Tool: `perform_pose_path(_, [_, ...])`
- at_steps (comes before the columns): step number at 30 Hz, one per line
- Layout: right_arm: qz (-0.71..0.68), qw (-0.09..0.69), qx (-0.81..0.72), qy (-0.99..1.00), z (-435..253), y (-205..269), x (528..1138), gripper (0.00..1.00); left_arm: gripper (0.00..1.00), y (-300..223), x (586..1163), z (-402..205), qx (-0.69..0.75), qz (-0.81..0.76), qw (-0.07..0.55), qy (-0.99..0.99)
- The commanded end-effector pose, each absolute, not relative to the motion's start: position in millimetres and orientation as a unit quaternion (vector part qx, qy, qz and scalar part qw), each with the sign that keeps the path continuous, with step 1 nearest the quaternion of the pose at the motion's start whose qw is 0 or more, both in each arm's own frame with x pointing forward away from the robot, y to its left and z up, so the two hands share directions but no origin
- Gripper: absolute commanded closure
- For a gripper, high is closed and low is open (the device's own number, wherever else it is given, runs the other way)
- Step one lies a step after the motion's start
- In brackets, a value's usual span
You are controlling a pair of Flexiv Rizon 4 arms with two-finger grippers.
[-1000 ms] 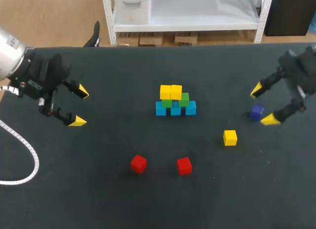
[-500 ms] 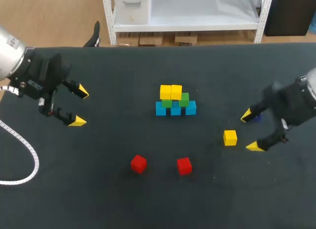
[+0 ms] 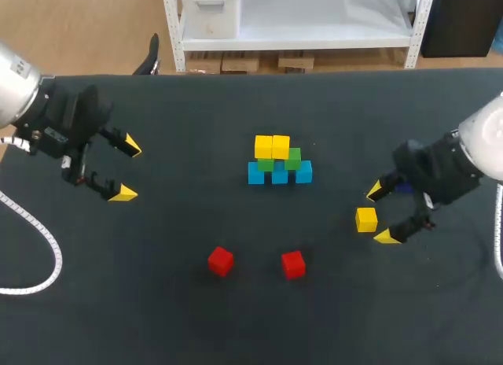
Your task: Place the blue cubes, place green cubes on the blue cubes, place the yellow cubes on the green cubes, then place the red cubes on the yellow cubes, and place purple cube on the red cubes.
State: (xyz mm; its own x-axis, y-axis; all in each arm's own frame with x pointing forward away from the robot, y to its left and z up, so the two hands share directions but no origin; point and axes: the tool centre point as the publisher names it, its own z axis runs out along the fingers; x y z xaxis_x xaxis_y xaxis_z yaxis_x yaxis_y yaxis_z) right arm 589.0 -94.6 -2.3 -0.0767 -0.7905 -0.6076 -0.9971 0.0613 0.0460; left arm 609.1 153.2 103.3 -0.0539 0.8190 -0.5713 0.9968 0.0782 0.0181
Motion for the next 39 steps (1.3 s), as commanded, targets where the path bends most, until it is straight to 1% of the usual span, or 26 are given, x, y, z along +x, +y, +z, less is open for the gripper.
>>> perform_pose_path(1, [0.240, 0.214, -0.643, 0.695, -12.8, -90.0, 598.3, 0.00, 0.00, 154.4, 609.2, 103.0, 0.650, -0.198, 0.227, 0.697])
perform_pose_path(13, [0.234, 0.217, -0.647, 0.692, -9.5, -86.2, 604.5, 0.00, 0.00, 154.4, 609.2, 103.0, 0.650, -0.198, 0.227, 0.697])
perform_pose_path(14, [0.233, 0.217, -0.648, 0.692, -9.4, -86.2, 604.6, 0.05, 0.00, 154.4, 609.2, 103.0, 0.650, -0.198, 0.227, 0.697])
perform_pose_path(15, [0.232, 0.216, -0.650, 0.691, -9.3, -85.9, 604.7, 0.34, 0.00, 154.4, 609.2, 103.0, 0.650, -0.198, 0.227, 0.697])
perform_pose_path(16, [0.232, 0.215, -0.651, 0.690, -9.4, -85.2, 604.4, 0.44, 0.00, 154.4, 609.2, 103.0, 0.650, -0.198, 0.227, 0.697])
perform_pose_path(19, [0.233, 0.212, -0.652, 0.689, -10.5, -84.1, 603.4, 0.44, 0.00, 154.4, 609.2, 103.0, 0.650, -0.198, 0.227, 0.697])
perform_pose_path(20, [0.234, 0.212, -0.653, 0.689, -10.9, -83.9, 603.3, 0.41, 0.00, 154.4, 609.2, 103.0, 0.650, -0.198, 0.227, 0.697])
perform_pose_path(22, [0.235, 0.210, -0.653, 0.689, -11.5, -83.2, 603.4, 0.51, 0.00, 154.4, 609.2, 103.0, 0.650, -0.198, 0.227, 0.697])
perform_pose_path(24, [0.236, 0.210, -0.654, 0.688, -11.4, -82.0, 603.5, 0.53, 0.00, 154.4, 609.2, 103.0, 0.650, -0.198, 0.227, 0.697])
perform_pose_path(25, [0.236, 0.210, -0.654, 0.687, -11.5, -81.5, 603.6, 0.56, 0.00, 154.4, 609.2, 103.0, 0.650, -0.198, 0.227, 0.697])
perform_pose_path(27, [0.237, 0.209, -0.655, 0.686, -12.0, -80.7, 603.4, 0.58, 0.00, 154.4, 609.2, 103.0, 0.650, -0.198, 0.227, 0.697])
perform_pose_path(28, [0.237, 0.209, -0.655, 0.686, -12.6, -80.4, 603.1, 0.62, 0.00, 154.4, 609.2, 103.0, 0.650, -0.198, 0.227, 0.697])
perform_pose_path(29, [0.238, 0.209, -0.656, 0.686, -13.0, -80.3, 602.7, 0.71, 0.00, 154.4, 609.2, 103.0, 0.650, -0.198, 0.227, 0.697])
perform_pose_path(31, [0.239, 0.209, -0.656, 0.684, -13.7, -80.0, 601.9, 1.00, 0.00, 154.4, 609.2, 103.0, 0.650, -0.198, 0.227, 0.697])
perform_pose_path(39, [0.240, 0.209, -0.659, 0.682, -10.8, -79.6, 600.4, 1.00, 0.00, 154.4, 609.2, 103.0, 0.650, -0.198, 0.227, 0.697])
